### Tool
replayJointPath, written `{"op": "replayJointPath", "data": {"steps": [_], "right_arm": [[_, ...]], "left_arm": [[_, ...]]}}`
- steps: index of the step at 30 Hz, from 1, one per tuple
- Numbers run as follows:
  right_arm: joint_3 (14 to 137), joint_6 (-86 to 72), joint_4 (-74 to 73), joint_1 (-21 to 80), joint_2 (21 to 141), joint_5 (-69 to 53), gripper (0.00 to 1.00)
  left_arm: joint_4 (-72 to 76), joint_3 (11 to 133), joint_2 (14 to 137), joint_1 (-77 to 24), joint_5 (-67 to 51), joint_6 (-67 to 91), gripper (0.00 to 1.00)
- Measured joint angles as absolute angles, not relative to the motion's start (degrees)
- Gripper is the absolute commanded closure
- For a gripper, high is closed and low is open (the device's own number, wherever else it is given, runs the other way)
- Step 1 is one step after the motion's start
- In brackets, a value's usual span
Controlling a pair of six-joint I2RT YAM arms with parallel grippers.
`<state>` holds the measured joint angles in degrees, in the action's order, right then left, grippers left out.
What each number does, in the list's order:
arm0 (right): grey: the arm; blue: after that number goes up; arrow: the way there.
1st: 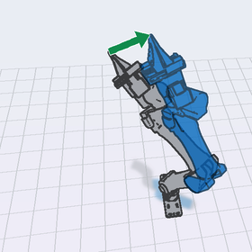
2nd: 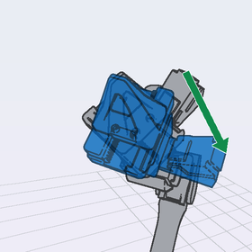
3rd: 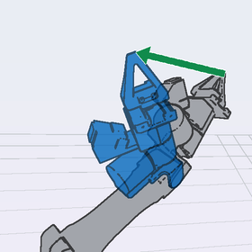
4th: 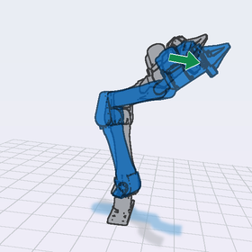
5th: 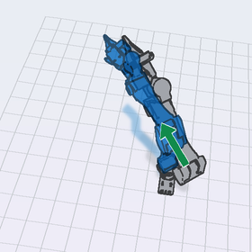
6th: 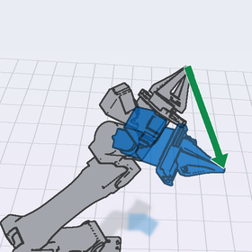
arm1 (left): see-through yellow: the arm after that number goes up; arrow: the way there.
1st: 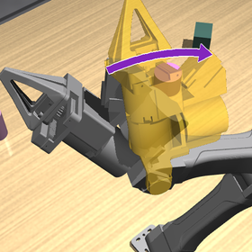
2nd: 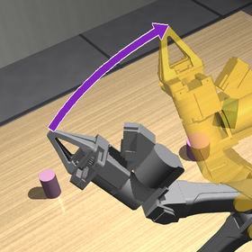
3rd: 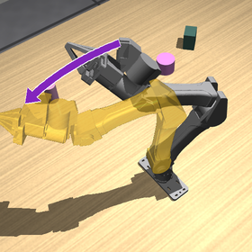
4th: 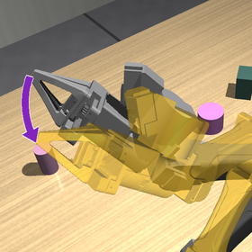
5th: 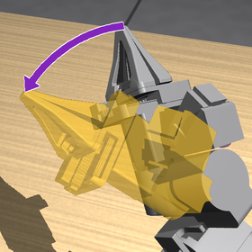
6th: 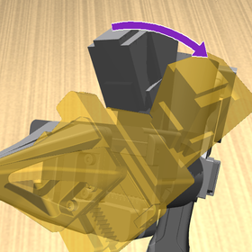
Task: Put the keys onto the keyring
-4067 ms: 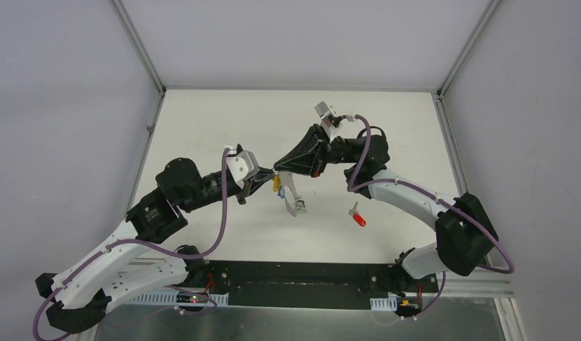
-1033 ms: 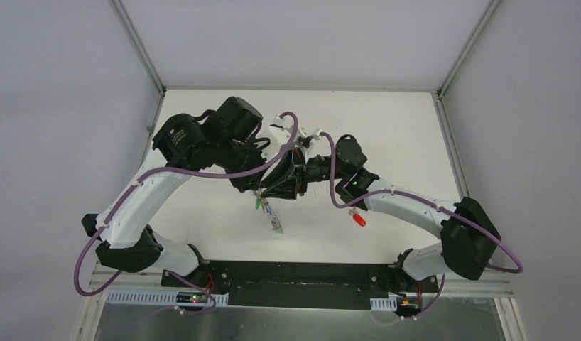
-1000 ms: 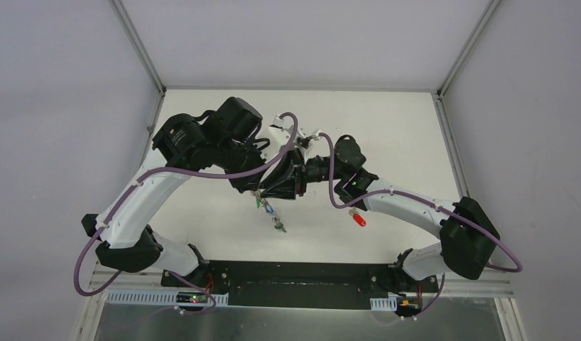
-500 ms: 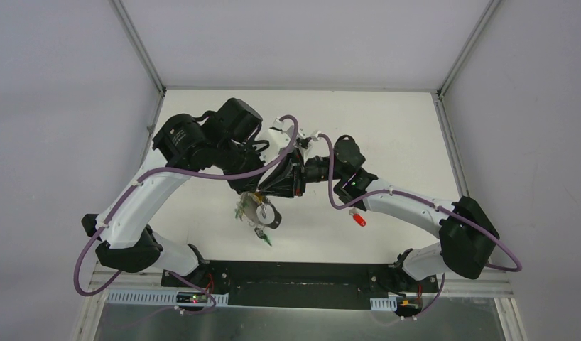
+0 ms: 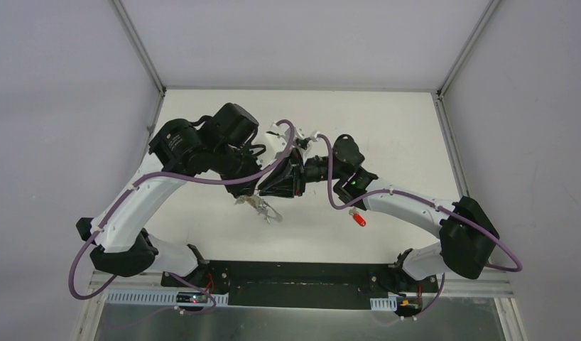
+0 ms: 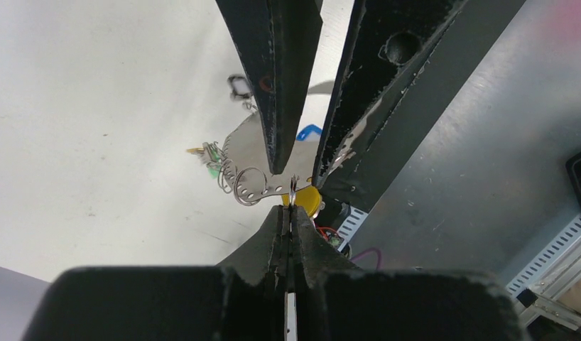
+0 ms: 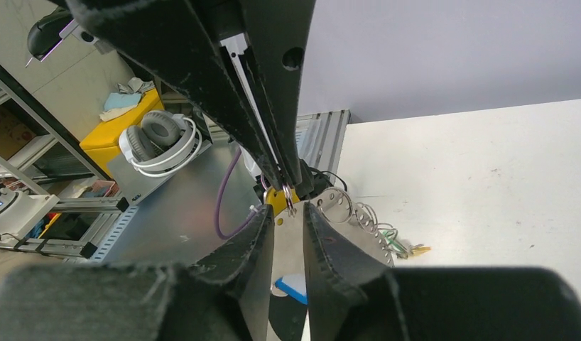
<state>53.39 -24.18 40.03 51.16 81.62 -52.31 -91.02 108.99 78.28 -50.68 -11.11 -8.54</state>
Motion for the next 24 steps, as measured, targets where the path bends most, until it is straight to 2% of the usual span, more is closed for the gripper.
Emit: {"op": "replayJointPath", "data": {"steps": [5, 16, 24], "right_arm": [[53.47, -24.08, 39.7, 51.16, 81.62, -52.34, 0.73], [54.94, -24.18, 39.53, 51.18, 81.89, -53.43, 0.75], [55.07, -24.38, 39.62, 51.33, 82.41, -54.41, 0.92]], "left_arm": [[-89.65, 107.85, 76.73, -50.68, -11.9, -8.58, 1.0], [-86.94, 105.6, 75.44, -50.7, -12.53, -8.47, 1.0], [-85.86, 105.47, 75.44, -50.7, -12.53, -8.43, 1.0]]}}
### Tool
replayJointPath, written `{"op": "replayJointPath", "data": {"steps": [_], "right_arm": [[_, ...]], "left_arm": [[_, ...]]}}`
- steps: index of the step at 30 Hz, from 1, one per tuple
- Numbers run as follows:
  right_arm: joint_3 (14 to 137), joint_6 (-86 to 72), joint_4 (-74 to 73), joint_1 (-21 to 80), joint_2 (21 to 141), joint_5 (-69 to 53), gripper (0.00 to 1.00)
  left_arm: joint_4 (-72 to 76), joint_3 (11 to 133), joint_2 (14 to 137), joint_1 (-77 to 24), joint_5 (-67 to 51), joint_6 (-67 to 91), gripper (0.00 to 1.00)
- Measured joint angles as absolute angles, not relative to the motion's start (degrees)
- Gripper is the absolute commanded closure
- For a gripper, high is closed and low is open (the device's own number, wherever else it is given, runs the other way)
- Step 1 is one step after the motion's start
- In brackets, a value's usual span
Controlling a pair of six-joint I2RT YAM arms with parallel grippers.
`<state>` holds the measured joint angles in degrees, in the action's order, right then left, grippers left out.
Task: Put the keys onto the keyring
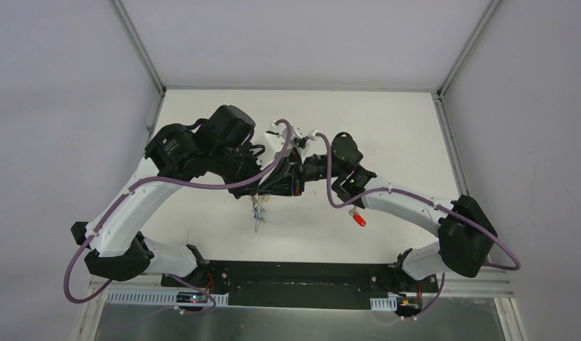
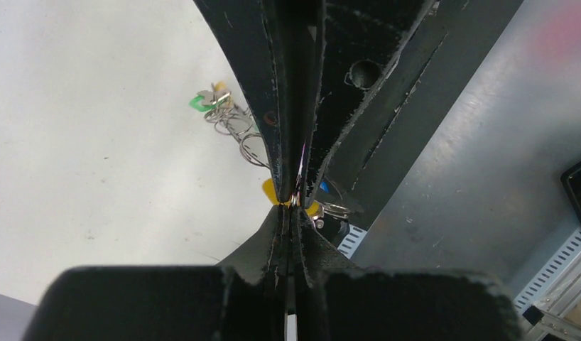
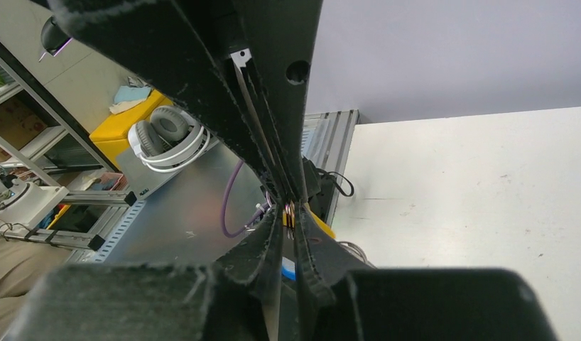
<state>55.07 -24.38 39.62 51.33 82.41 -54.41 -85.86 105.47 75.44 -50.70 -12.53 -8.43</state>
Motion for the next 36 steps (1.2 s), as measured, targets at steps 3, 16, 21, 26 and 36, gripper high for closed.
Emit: {"op": "replayJointPath", "data": {"steps": [3, 16, 21, 26, 36], "right_arm": [[55.07, -24.36, 39.66, 51.31, 82.61, -54.5, 1.0], [55.07, -24.45, 39.97, 51.37, 82.91, -54.94, 1.0], [55.05, -24.45, 40.01, 51.37, 82.89, -54.92, 1.0], [55.0, -24.45, 40.01, 51.37, 82.78, -54.89, 1.0], [54.94, -24.49, 40.49, 51.37, 81.71, -54.94, 1.0]], "left_arm": [[-85.82, 105.45, 75.37, -50.7, -12.56, -8.4, 1.0], [-81.47, 101.8, 71.35, -50.68, -12.03, -7.94, 0.66], [-72.88, 93.62, 62.43, -50.68, -11.16, -6.66, 0.61], [-60.95, 80.62, 48.64, -50.68, -10.68, -5.58, 0.59], [-39.05, 58.28, 29.28, -50.7, -12.73, -5.45, 0.59]]}}
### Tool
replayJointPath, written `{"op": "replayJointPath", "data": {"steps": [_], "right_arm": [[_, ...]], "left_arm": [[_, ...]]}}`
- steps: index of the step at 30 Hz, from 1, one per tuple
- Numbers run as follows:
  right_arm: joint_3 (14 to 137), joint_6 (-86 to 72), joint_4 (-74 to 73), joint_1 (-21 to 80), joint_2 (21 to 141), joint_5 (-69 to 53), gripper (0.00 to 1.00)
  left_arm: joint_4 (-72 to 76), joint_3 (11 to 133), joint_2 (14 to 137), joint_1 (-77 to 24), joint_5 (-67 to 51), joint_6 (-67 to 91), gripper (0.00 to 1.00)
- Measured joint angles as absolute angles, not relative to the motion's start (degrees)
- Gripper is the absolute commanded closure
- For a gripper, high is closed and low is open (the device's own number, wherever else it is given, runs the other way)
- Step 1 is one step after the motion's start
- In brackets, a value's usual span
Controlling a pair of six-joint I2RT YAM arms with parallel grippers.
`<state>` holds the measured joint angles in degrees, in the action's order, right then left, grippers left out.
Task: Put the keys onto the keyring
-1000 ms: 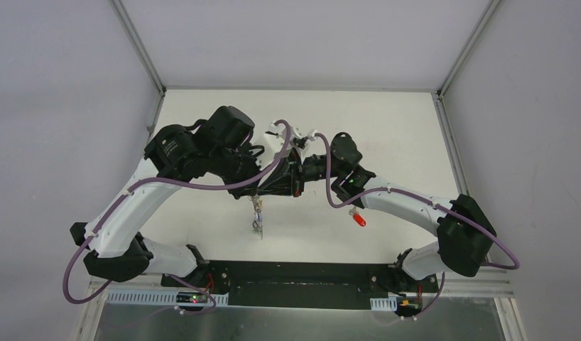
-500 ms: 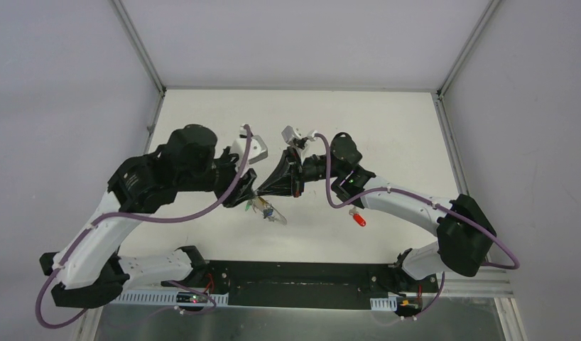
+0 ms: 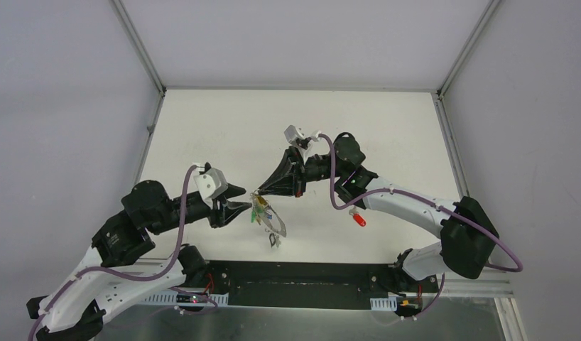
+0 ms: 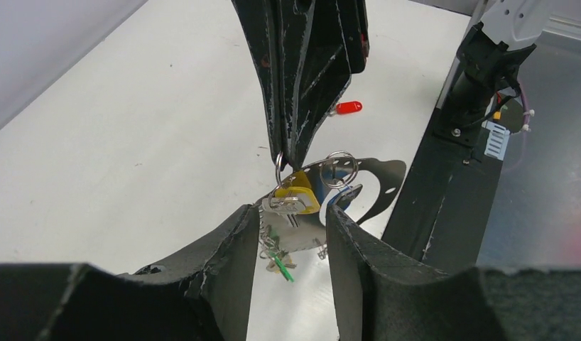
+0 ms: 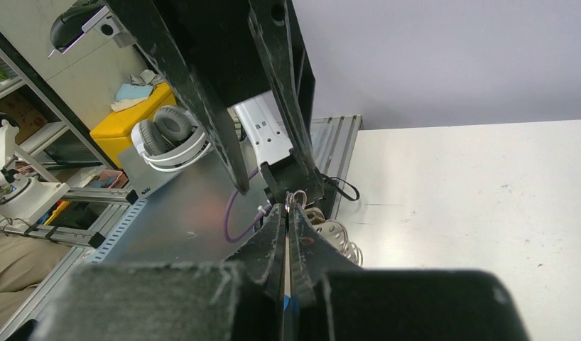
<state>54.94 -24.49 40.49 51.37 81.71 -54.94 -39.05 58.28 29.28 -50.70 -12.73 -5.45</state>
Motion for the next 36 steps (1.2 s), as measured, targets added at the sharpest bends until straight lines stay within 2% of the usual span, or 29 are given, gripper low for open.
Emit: {"op": "replayJointPath", "data": {"steps": [8, 11, 14, 19, 22, 25, 28, 31, 36], "right_arm": [[54.94, -24.56, 40.91, 51.37, 81.69, -55.18, 1.0], [54.94, -24.56, 40.91, 51.37, 81.69, -55.33, 1.0], [54.94, -24.56, 40.93, 51.37, 81.69, -55.35, 1.0], [54.94, -24.56, 40.97, 51.35, 81.67, -55.37, 1.0], [54.94, -24.62, 41.12, 51.16, 81.69, -55.77, 1.0], [54.94, -24.62, 41.28, 51.2, 81.65, -56.23, 1.0], [54.94, -24.62, 41.32, 51.2, 81.6, -56.25, 1.0], [54.94, -24.75, 41.3, 51.2, 81.6, -56.25, 1.0], [54.94, -24.95, 41.32, 51.2, 81.6, -56.18, 1.0]], "left_arm": [[-28.67, 48.01, 25.06, -50.7, -13.85, -6.63, 0.59], [-26.26, 46.87, 25.12, -50.7, -13.87, -6.76, 0.62], [-24.05, 46.74, 25.43, -50.7, -13.96, -6.83, 0.71], [-22.35, 46.74, 25.89, -50.7, -14.06, -6.96, 0.92], [-22.26, 46.72, 25.85, -50.68, -14.17, -7.25, 0.95], [-22.2, 46.65, 25.76, -50.65, -14.11, -7.35, 0.93], [-22.22, 46.65, 25.74, -50.65, -14.13, -7.57, 0.79], [-22.5, 46.65, 25.71, -50.65, -14.13, -7.9, 0.7], [-23.2, 46.65, 26.15, -50.68, -14.09, -7.94, 0.71]]}}
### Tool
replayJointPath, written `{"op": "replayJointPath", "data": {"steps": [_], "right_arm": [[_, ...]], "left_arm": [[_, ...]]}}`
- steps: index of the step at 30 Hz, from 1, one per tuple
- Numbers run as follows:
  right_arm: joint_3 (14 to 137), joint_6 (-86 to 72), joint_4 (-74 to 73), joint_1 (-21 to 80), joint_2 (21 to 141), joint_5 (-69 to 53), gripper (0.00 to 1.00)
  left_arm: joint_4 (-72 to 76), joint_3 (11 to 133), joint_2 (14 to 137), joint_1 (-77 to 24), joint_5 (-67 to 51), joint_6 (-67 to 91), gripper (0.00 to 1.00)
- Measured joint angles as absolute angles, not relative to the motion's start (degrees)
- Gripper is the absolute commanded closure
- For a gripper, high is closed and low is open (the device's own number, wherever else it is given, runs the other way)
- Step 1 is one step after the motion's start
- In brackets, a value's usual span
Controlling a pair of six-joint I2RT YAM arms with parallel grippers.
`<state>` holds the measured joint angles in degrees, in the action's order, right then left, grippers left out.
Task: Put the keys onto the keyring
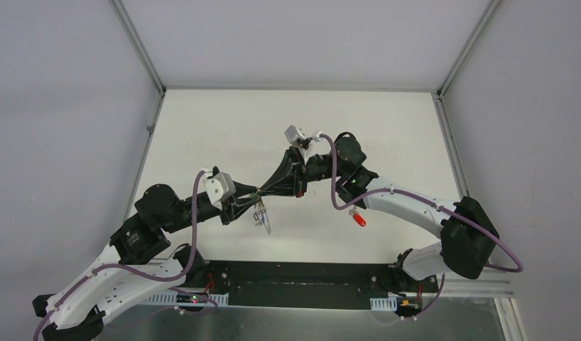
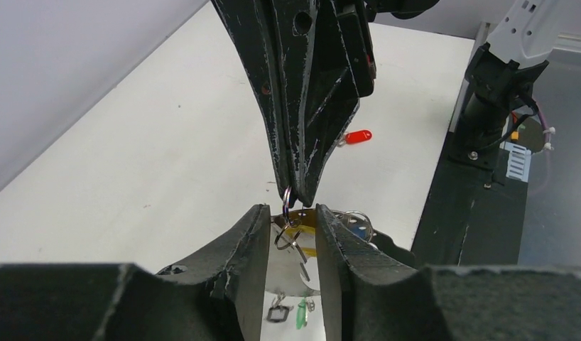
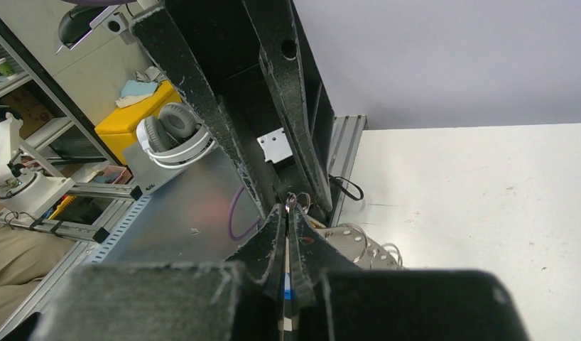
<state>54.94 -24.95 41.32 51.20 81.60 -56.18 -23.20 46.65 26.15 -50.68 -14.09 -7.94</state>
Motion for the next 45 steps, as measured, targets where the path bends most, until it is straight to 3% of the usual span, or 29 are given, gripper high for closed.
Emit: {"op": "replayJointPath", "data": {"steps": [5, 12, 18, 25, 32, 45], "right_arm": [[54.83, -24.93, 41.3, 51.09, 81.6, -55.92, 1.0], [54.5, -24.91, 41.52, 51.0, 81.58, -56.45, 0.98], [54.5, -25.74, 42.59, 51.09, 81.3, -55.51, 0.6], [54.5, -26.06, 43.16, 50.7, 79.92, -52.71, 0.42], [54.46, -25.61, 42.39, 50.48, 78.56, -50.41, 0.39], [53.58, -23.42, 38.85, 50.35, 76.49, -48.36, 0.41]], "left_arm": [[-23.62, 46.68, 27.38, -50.68, -14.28, -8.05, 1.0], [-24.86, 47.44, 27.81, -50.68, -14.92, -8.38, 1.0], [-28.6, 50.92, 29.63, -50.68, -14.87, -8.43, 1.0], [-37.82, 60.84, 36.38, -50.68, -14.83, -8.14, 1.0], [-50.98, 76.62, 48.12, -50.68, -14.83, -7.49, 1.0], [-77.21, 102.45, 69.78, -50.68, -12.67, -4.21, 1.0]]}}
